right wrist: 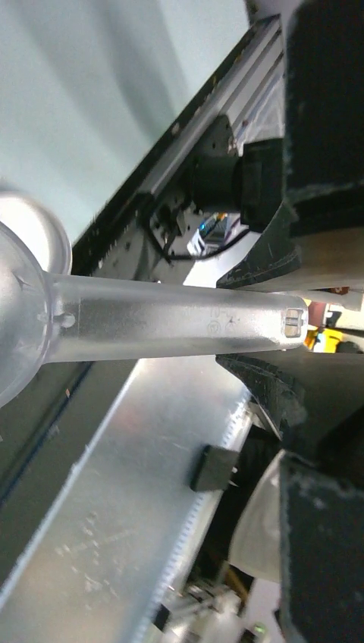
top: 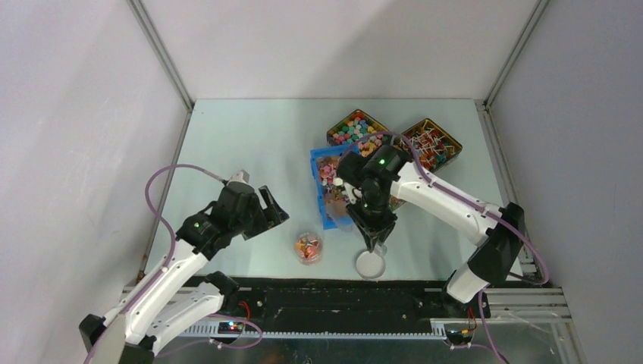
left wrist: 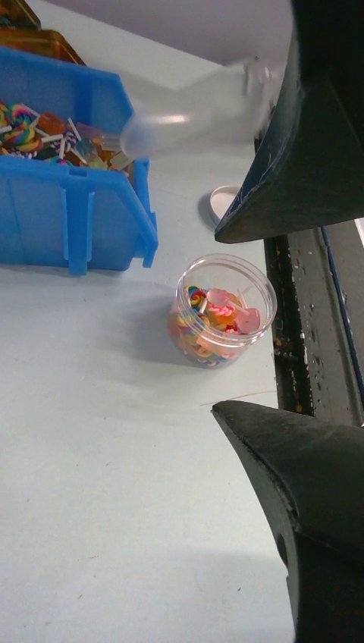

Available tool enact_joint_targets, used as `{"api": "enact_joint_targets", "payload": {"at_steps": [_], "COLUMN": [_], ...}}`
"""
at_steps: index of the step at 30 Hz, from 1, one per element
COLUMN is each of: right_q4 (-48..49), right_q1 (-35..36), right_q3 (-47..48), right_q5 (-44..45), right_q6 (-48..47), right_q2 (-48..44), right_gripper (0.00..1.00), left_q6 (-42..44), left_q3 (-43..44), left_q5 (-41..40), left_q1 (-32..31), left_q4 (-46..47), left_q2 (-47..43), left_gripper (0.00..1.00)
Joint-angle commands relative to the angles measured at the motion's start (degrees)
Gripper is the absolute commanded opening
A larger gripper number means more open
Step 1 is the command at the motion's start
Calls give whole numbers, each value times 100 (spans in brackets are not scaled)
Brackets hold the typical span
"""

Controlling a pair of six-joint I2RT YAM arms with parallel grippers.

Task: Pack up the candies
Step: Place the fake candies in the packing bottle, then scoop the fake candies from the storage box.

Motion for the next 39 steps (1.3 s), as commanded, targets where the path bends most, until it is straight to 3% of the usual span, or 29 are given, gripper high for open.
{"api": "enact_joint_targets", "payload": {"at_steps": [1, 15, 33, 39], "right_q4": [-166, -253, -215, 231], "right_q1": [-250, -727, -850, -827], "right_q3": [89, 151, 1554, 1753], "right_q5": [1068, 1074, 1846, 2067], "right_q6": [59, 115, 175, -1], "right_q2": [-234, 622, 2429, 2501], "right_gripper": [0, 0, 0, 0], "left_q6": [327, 662, 463, 427], "left_q3": [316, 533, 177, 79], "left_q5": [16, 73, 116, 126], "left_q1": [42, 37, 37, 37], "left_q4": [40, 34, 197, 178], "left_q2": [178, 301, -17, -90], "left_gripper": [82, 86, 87, 88]}}
